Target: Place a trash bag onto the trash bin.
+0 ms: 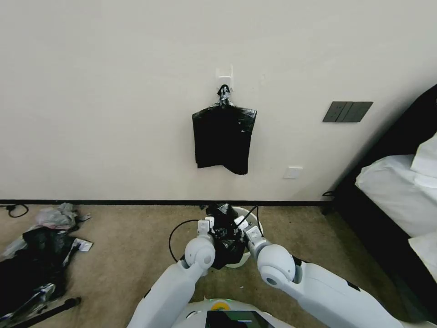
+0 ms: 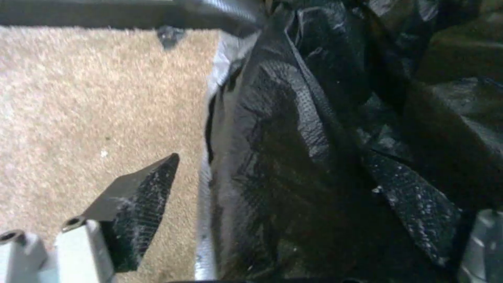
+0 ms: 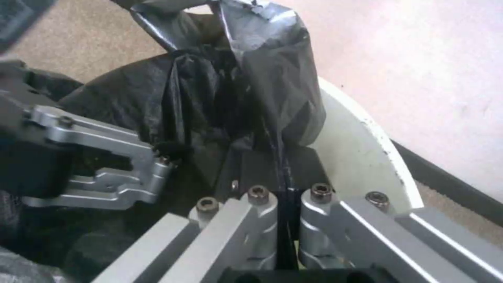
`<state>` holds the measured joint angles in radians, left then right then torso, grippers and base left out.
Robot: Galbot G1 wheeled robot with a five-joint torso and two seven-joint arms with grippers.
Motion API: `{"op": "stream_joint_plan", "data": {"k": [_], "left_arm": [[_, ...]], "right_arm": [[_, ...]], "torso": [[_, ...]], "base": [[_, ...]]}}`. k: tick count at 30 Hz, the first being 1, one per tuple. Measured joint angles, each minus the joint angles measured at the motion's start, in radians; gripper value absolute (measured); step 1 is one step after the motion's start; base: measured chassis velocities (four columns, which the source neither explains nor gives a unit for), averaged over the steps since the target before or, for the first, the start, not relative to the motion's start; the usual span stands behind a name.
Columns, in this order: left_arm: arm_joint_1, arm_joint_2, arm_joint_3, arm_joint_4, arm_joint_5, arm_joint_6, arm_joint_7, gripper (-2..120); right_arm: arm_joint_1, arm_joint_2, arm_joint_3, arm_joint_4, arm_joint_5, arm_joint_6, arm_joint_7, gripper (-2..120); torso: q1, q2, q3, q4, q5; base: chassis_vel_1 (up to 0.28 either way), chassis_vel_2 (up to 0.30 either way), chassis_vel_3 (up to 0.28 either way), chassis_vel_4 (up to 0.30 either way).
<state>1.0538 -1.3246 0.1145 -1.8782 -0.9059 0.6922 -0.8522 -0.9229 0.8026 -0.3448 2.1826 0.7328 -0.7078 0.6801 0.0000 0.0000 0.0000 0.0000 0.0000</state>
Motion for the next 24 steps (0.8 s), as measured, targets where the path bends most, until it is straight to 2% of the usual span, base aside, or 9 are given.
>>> {"op": "stream_joint_plan", "data": {"k": [7,10,11,15,16,20,24], "left_arm": [[-0.027,-0.016,0.002,0.032,-0.062,0.005,-0.038,73],[-0.036,-0.024,0.004,0.046,-0.074,0.002,-0.044,56],[-0.036,-0.024,0.004,0.046,-0.074,0.002,-0.044,56],[-0.033,-0.028,0.001,0.051,-0.076,-0.015,-0.044,37],[-0.033,-0.028,0.001,0.051,-0.076,-0.015,-0.044,37],[-0.014,-0.02,-0.011,0.043,-0.076,-0.041,-0.039,18],[-0.005,-0.015,-0.019,0.038,-0.076,-0.053,-0.035,9]], "right_arm": [[0.0,0.002,0.0,-0.002,0.0,0.0,-0.001,0],[-0.001,0.003,0.003,-0.003,0.0,0.0,-0.002,0],[-0.001,0.003,0.003,-0.003,0.0,0.0,-0.002,0],[-0.008,0.007,0.011,-0.004,0.0,0.001,-0.003,0],[-0.008,0.007,0.011,-0.004,0.0,0.001,-0.003,0],[-0.017,0.012,0.019,-0.006,0.0,0.001,-0.004,0],[-0.02,0.014,0.024,-0.006,-0.001,0.001,-0.004,0]], "torso": [[0.0,0.0,0.0,0.0003,0.0002],[0.0,0.0,0.0,0.0004,0.0003],[0.0,0.0,0.0,0.0004,0.0003],[0.0,0.0,0.0,0.0001,0.0],[0.0,0.0,0.0,0.0001,0.0],[0.0,0.0,0.0,0.0,0.0],[0.0,0.0,0.0,-0.0001,-0.0002]], "base": [[0.0,0.0,0.0,0.0],[0.0,0.0,0.0,0.0],[0.0,0.0,0.0,0.0],[0.0,0.0,0.0,0.0],[0.0,0.0,0.0,0.0],[0.0,0.0,0.0,0.0],[0.0,0.0,0.0,0.0]]}}
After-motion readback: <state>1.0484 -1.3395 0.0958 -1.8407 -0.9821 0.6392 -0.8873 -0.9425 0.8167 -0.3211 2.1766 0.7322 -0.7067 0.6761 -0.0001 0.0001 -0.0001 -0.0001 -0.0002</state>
